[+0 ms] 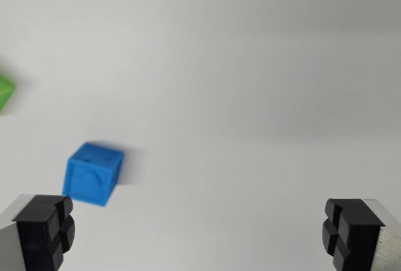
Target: Stack cube
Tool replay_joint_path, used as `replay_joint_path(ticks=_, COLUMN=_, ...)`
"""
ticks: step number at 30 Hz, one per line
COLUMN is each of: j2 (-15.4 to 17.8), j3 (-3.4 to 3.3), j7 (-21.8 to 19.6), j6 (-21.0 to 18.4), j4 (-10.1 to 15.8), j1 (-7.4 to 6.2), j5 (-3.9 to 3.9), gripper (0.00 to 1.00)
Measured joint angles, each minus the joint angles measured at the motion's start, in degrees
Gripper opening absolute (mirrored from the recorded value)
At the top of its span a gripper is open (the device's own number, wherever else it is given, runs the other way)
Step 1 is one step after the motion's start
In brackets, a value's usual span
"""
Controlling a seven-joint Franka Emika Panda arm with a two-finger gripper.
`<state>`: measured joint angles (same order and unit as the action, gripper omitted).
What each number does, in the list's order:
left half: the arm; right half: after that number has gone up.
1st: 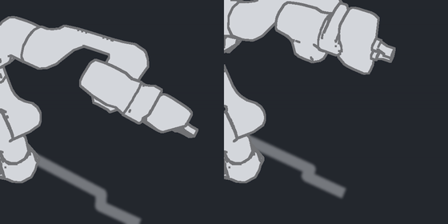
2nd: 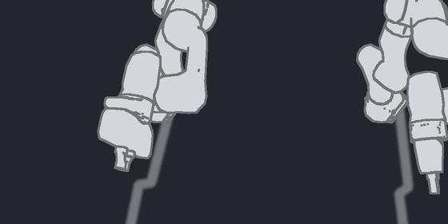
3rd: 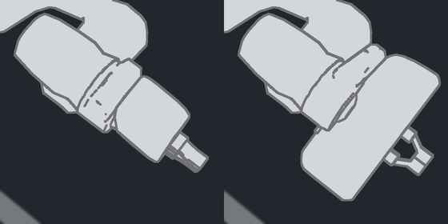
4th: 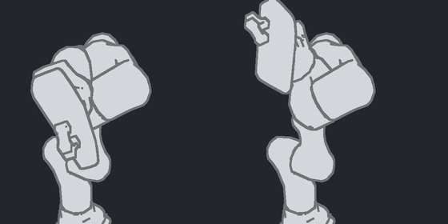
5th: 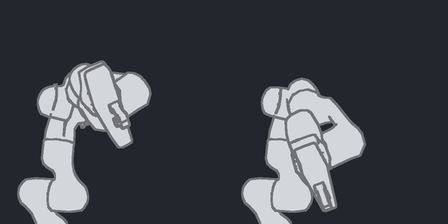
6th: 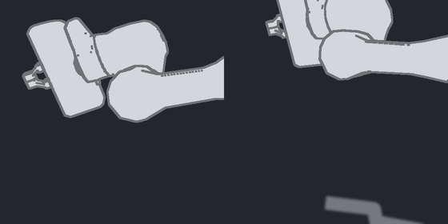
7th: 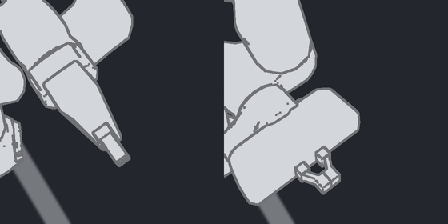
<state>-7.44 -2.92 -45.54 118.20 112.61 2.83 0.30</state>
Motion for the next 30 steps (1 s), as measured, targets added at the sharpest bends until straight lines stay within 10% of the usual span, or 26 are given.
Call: replay_joint_path(ticks=30, j2=0.3, j3=0.11, j7=-1.2, j6=2.1, j4=2.5, j1=-0.58, j5=0.00, gripper=1.00)
